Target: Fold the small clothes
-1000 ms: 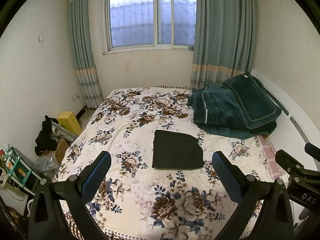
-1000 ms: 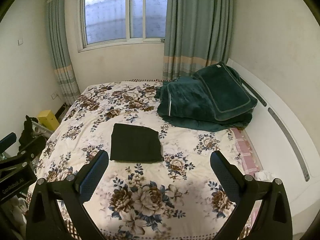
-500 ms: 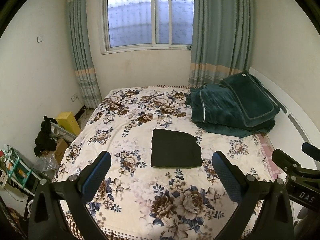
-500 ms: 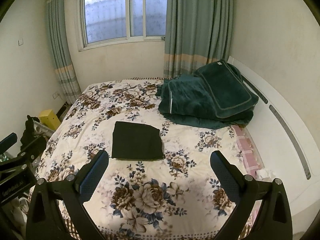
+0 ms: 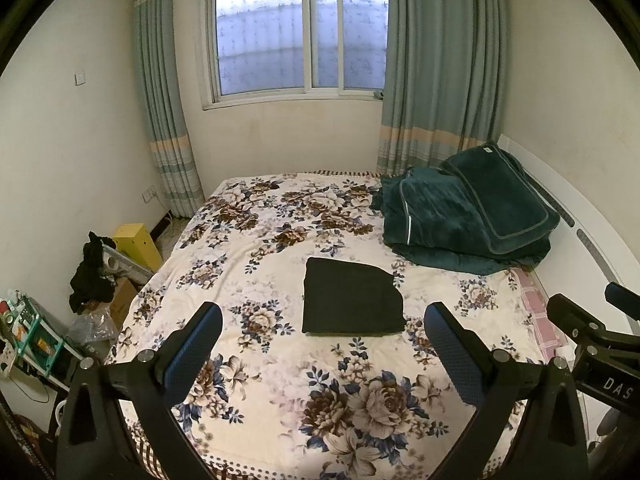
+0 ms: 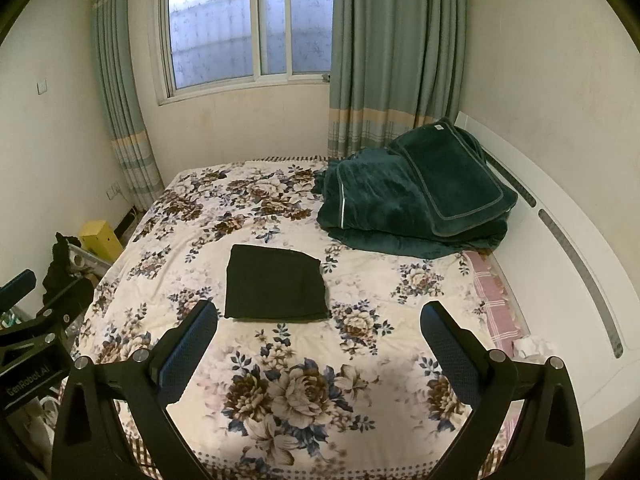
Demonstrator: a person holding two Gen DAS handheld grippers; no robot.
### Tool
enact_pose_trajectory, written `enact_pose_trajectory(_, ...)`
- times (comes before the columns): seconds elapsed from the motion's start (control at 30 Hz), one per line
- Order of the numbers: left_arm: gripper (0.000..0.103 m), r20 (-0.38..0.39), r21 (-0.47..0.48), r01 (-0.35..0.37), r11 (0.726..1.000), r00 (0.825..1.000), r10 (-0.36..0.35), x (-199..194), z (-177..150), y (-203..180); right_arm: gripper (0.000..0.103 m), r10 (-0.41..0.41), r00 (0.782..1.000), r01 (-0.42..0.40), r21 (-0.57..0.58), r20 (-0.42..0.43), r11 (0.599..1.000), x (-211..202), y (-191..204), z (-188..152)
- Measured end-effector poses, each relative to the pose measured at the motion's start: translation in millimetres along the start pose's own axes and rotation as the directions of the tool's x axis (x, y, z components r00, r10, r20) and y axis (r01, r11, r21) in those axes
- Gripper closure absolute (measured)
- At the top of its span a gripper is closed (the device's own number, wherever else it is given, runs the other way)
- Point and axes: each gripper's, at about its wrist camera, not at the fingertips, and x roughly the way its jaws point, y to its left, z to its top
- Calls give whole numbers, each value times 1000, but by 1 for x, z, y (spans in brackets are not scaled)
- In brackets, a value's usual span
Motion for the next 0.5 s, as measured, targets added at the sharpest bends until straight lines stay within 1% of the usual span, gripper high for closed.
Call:
enact_pose_trajectory(0.33,0,2,4,1,1000,1000,-1,0,0,-2,0,-4,1000,4,5,0,1000,-2,-2,-3)
enact_pose_trajectory(0.43,0,17,13,-12,1000,1000,11,-4,-1,-3,0,-4,1000,4,7,-1,1000,-4,0,-4)
enact_pose_trajectory(0.5,0,18,15,-2,1000,1000,2,-5,-1,-2,0,-5,1000,5,5,-1,1000,-4,-1,-4)
